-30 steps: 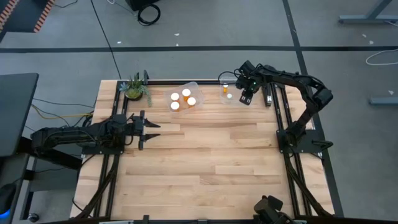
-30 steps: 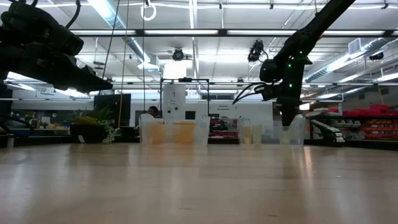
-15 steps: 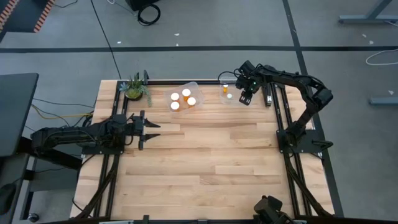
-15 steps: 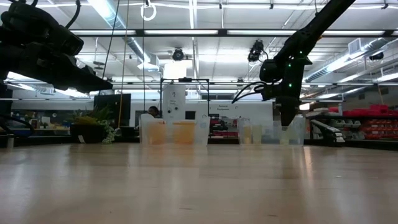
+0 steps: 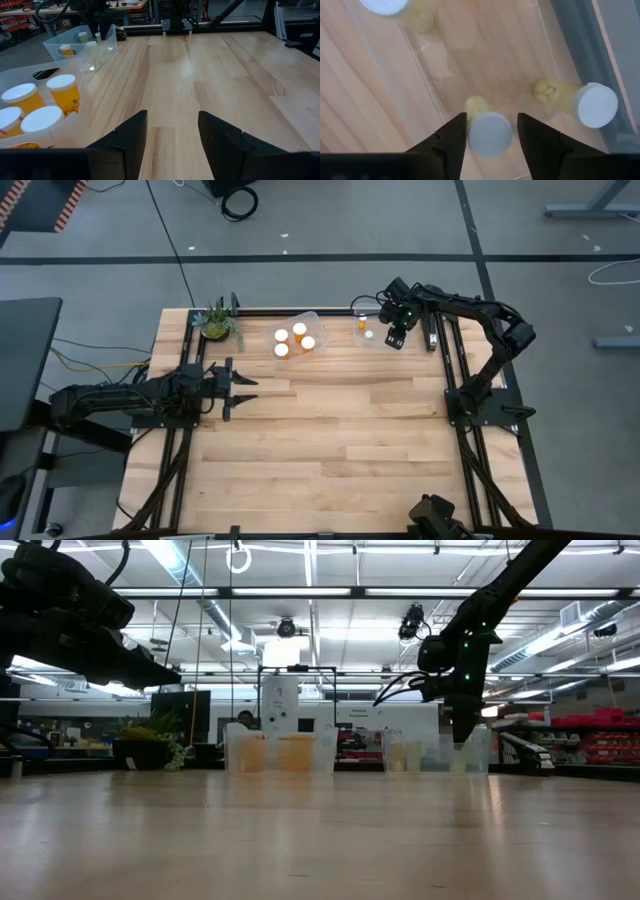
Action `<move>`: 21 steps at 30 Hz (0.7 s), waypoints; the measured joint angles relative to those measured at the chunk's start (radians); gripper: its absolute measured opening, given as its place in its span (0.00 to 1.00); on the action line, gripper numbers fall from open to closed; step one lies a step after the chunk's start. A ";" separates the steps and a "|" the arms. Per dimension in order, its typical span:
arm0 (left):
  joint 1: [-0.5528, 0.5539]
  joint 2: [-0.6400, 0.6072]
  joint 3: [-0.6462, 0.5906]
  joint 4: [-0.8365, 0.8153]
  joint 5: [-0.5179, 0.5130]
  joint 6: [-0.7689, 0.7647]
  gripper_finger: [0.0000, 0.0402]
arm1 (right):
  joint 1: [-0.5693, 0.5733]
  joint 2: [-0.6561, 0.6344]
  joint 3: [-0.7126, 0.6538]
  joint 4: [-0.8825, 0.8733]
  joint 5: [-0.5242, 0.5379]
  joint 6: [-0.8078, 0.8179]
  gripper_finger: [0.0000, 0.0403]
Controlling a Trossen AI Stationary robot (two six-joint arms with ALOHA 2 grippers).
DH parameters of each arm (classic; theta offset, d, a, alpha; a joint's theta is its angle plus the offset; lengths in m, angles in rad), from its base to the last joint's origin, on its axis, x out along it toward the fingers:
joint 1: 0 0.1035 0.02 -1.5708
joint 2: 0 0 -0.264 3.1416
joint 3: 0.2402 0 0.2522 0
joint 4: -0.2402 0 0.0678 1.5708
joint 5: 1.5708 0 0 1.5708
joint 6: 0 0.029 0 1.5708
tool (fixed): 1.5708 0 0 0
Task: Pick and place medicine bottles into bin by pill shape (circle, oval)
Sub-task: Put the yellow tablet bottle into the right transparent bin
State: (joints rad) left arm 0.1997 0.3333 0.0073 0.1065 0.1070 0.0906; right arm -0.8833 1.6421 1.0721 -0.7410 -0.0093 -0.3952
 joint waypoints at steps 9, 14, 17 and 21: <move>0.000 0.000 0.000 0.000 0.000 0.000 0.45 | 0.000 0.000 0.000 0.000 0.000 -0.009 0.56; 0.000 0.000 0.000 0.000 0.000 0.000 0.47 | 0.000 0.000 0.019 -0.029 0.000 -0.013 0.59; 0.000 0.000 0.000 0.000 0.000 0.000 0.46 | 0.000 -0.002 0.049 -0.051 0.000 -0.011 0.59; 0.000 0.000 0.000 0.000 0.000 0.000 0.45 | 0.001 -0.002 0.078 -0.084 0.000 0.000 0.59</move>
State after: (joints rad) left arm 0.1997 0.3336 0.0074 0.1066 0.1073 0.0906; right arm -0.8828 1.6402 1.1497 -0.8246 -0.0091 -0.3957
